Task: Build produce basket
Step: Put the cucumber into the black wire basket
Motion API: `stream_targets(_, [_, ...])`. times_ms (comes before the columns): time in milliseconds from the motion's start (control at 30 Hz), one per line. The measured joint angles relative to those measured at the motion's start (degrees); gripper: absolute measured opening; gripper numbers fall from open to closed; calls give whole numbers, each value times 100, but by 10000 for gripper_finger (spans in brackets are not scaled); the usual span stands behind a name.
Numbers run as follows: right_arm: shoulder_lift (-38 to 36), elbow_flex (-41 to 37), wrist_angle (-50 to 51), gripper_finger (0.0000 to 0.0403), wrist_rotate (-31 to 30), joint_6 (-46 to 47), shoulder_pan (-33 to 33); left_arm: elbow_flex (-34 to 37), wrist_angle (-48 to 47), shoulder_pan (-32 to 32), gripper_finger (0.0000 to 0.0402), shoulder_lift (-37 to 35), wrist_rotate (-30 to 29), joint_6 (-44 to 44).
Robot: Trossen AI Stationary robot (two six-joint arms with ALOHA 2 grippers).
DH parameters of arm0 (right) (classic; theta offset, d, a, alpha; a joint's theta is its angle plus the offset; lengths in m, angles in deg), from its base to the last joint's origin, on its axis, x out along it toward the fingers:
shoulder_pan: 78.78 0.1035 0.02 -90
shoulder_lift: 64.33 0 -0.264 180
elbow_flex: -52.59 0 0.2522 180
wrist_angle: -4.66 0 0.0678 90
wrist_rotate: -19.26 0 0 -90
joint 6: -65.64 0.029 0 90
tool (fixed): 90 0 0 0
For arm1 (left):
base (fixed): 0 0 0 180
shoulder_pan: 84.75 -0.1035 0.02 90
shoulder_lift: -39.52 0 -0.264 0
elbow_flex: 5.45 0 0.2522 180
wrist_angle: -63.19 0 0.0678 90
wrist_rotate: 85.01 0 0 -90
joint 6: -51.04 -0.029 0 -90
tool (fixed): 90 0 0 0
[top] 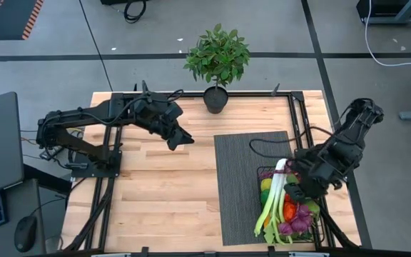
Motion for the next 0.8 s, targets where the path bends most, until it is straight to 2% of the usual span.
stream_targets(100, [126, -4, -270, 101, -56, 289, 226, 0, 0, 69, 171, 0, -40, 1])
stream_targets(200, [266, -7, -502, 102, -400, 604, 377, 0, 0, 133, 171, 0, -68, 0])
stream_targets(300, [435, -7, -663, 115, -524, 533, 387, 0, 3, 201, 171, 1, -173, 2])
stream_targets(667, [753, -7, -739, 230, -544, 319, 381, 2, 2, 296, 172, 2, -234, 2])
stream_targets(800, [706, -7, -696, 257, -838, 312, 378, 2, 63, 318, 172, -1, -564, -86])
